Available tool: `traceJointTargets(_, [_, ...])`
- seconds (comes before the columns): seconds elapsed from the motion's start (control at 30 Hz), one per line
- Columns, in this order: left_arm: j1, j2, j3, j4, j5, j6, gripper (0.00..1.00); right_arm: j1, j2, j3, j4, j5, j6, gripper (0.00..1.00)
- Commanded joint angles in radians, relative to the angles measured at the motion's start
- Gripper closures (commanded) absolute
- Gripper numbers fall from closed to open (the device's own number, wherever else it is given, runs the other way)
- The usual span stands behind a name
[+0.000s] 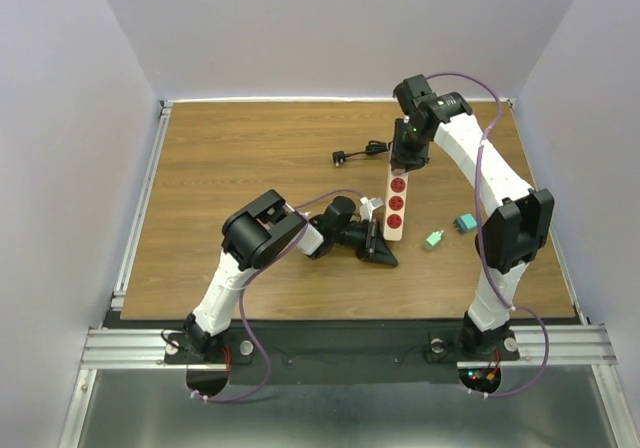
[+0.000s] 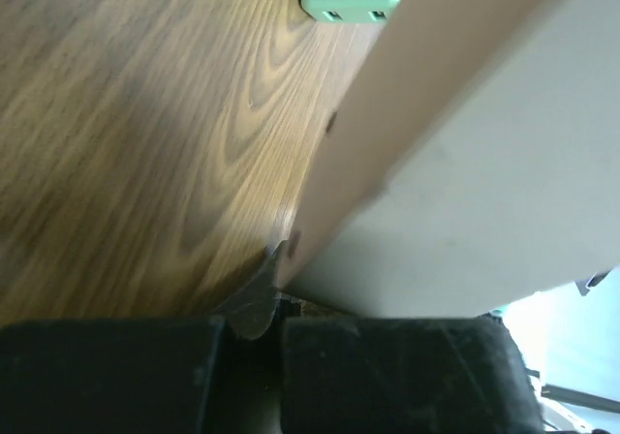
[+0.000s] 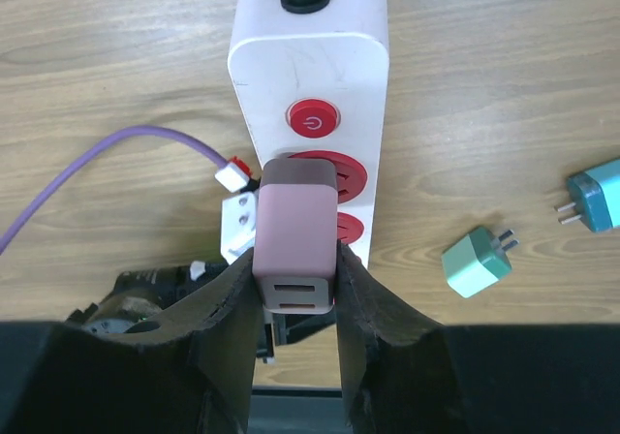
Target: Pull the plug off the socket
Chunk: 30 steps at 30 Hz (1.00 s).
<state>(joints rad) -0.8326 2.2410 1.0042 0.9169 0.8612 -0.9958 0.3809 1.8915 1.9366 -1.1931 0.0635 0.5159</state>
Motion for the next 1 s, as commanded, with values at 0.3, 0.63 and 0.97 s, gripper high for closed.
traceJointTargets(0.3, [0.038, -0.355, -0.101, -0.339, -0.106, 0.175, 1.00, 0.027, -0.022, -0.185, 0.154, -0.037, -0.005, 0.99])
traceJointTargets(0.63, [0.087, -0.658, -0.142, -0.478, -0.220, 0.197, 1.00, 0.027, -0.008, -0.290, 0.247, -0.209, -0.166, 1.00])
traceJointTargets(0.97, [0.247, -0.515, -0.142, -0.409, -0.275, 0.160, 1.00, 0.039, -0.086, -0.439, 0.282, -0.364, -0.218, 1.00])
